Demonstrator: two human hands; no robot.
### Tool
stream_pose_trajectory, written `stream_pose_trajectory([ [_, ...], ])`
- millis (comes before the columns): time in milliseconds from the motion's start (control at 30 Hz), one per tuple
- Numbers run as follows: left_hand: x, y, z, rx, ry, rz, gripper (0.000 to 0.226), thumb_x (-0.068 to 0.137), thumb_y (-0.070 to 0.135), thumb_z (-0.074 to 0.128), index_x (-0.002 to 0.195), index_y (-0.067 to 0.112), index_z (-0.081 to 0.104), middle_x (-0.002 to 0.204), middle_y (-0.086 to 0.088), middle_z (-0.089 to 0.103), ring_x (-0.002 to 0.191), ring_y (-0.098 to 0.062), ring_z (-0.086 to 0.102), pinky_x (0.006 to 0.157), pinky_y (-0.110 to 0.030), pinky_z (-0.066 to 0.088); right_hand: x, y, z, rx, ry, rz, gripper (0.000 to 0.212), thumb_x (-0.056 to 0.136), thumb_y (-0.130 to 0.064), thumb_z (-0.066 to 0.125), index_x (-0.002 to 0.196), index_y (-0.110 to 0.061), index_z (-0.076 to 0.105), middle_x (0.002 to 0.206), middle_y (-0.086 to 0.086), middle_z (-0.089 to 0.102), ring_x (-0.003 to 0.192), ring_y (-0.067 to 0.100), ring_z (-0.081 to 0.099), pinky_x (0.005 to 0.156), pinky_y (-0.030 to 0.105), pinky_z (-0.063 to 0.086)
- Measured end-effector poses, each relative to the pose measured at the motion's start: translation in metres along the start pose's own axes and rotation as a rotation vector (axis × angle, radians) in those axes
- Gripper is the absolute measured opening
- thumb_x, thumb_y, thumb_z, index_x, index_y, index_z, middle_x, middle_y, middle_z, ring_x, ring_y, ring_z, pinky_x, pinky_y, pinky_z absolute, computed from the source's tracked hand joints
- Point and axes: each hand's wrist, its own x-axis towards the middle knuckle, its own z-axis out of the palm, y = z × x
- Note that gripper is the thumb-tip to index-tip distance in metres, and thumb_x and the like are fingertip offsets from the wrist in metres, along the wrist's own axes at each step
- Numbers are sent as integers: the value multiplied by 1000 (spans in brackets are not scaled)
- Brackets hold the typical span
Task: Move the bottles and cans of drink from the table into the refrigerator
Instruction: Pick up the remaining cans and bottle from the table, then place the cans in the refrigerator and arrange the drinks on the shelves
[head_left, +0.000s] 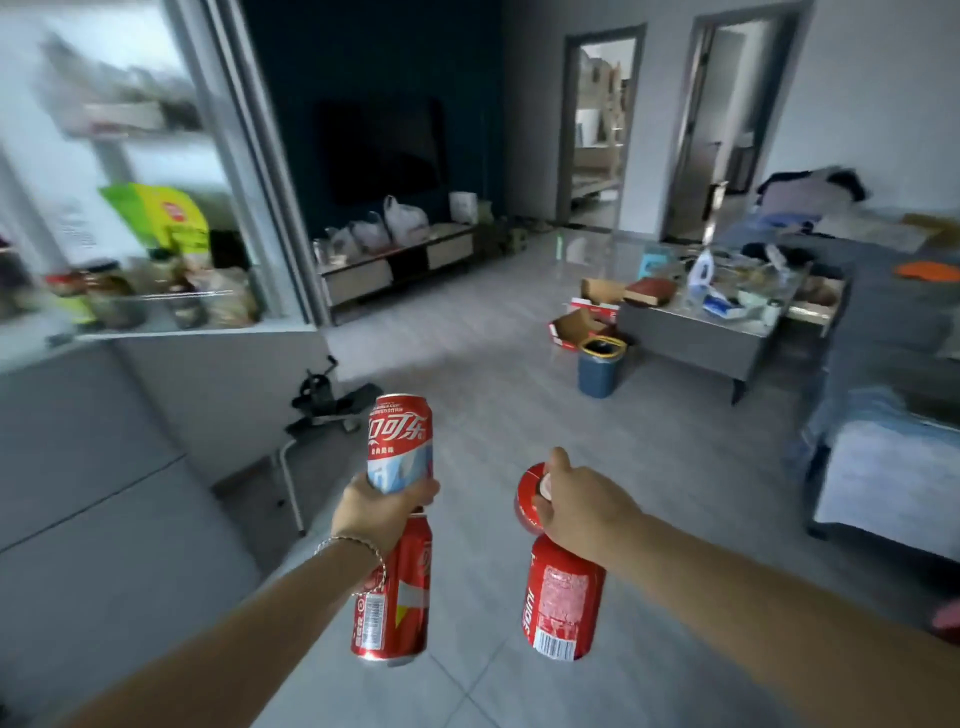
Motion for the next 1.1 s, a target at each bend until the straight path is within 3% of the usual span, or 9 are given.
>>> stream_pose_trajectory([
  [133,34,-35,-147,-21,224,-45,52,50,41,78,91,16,60,82,-6,68,70,-24,66,68,-33,54,48,-157,28,-2,-52,-225,45,97,-31,45,133,-8,28,123,18,58,107,33,60,83,38,49],
  [267,58,-55,-264,-53,399,-87,52,58,38,81,98,13,58,84,-7,68,68,-21,65,59,-27,50,82,-290,52,10,-91,-417,46,97,-30,44,134,-8,29,122,19,57,108,36,58,80,36,46],
  [367,81,-70,-355,-129,565,-66,60,49,42,78,98,13,61,83,-6,68,68,-19,65,58,-24,48,109,-398,64,-4,-92,-563,49,97,-30,44,136,-6,29,125,20,55,112,36,56,86,37,46],
  [500,113,-78,-441,-170,716,-18,44,66,29,80,101,11,61,83,-5,68,68,-17,64,59,-24,48,143,-502,72,-17,-87,-721,48,98,-26,44,135,0,28,121,22,58,109,38,57,78,35,44],
  [667,192,-79,-563,-182,883,40,42,65,31,79,99,12,62,79,-3,68,65,-13,63,53,-21,44,228,-650,89,-43,-60,-858,56,95,-30,45,138,0,26,112,14,63,102,34,60,74,34,47],
  [800,244,-61,-635,-175,909,89,44,65,31,79,101,14,60,82,-4,69,68,-15,65,59,-25,49,280,-739,76,-43,-23,-914,56,96,-32,44,140,-3,23,108,10,62,92,26,62,64,30,44],
  [900,288,-38,-696,-145,959,136,42,67,32,78,101,15,58,80,2,65,68,-11,62,57,-21,46,321,-811,58,24,19,-924,49,95,-33,44,133,-5,32,111,8,58,90,24,61,71,34,49],
  [1000,332,-22,-749,-126,962,205,43,71,32,77,105,16,57,84,4,64,70,-6,59,53,-16,39,356,-870,40,152,50,-901,43,97,-31,43,129,-4,33,97,6,58,83,22,58,74,34,49],
  [1100,372,-20,-790,-127,954,254,46,72,32,77,109,15,56,90,1,65,72,-8,61,54,-16,41,390,-911,34,352,105,-812,37,97,-31,45,122,-6,37,108,11,58,88,24,57,75,33,49],
])
